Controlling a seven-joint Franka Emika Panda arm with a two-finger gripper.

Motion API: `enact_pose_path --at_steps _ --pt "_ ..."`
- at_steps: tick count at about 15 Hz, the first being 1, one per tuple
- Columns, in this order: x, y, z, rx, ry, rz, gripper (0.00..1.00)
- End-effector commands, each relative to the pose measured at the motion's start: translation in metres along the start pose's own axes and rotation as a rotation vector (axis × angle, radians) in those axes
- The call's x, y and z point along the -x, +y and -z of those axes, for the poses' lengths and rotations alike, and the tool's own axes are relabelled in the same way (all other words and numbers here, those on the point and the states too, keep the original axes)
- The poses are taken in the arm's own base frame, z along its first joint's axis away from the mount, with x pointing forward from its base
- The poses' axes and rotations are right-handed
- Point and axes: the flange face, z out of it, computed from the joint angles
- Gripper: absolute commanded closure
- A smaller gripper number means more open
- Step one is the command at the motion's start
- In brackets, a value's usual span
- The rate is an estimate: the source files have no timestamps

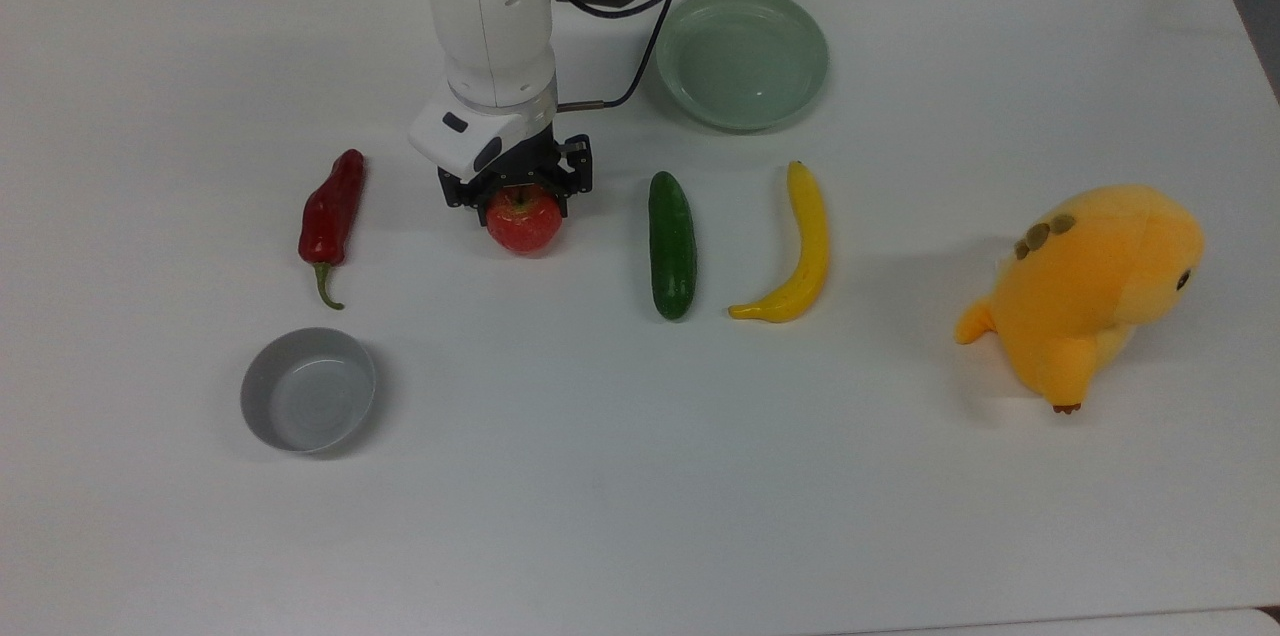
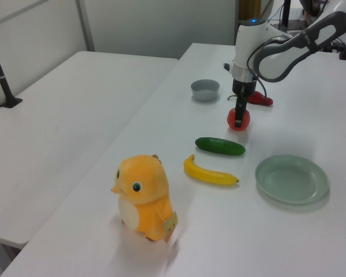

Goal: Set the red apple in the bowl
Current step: 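Close the gripper around the red apple, then lift the red apple and carry it toward the grey bowl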

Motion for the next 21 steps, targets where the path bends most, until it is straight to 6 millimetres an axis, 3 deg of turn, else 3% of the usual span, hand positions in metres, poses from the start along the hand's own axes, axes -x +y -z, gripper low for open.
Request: enact_pose_path --at_steps 1,7,13,21 --pt "0.002 0.000 -0.001 0.015 0.013 0.010 0.67" --pt "-0.002 0.008 0.007 0.016 0.019 -0.003 0.67" --pt "-0.032 0.047 0.063 0.002 -0.036 -0.040 0.67" --pt "-0.063 0.101 0.107 0.033 0.053 -0.065 0.67"
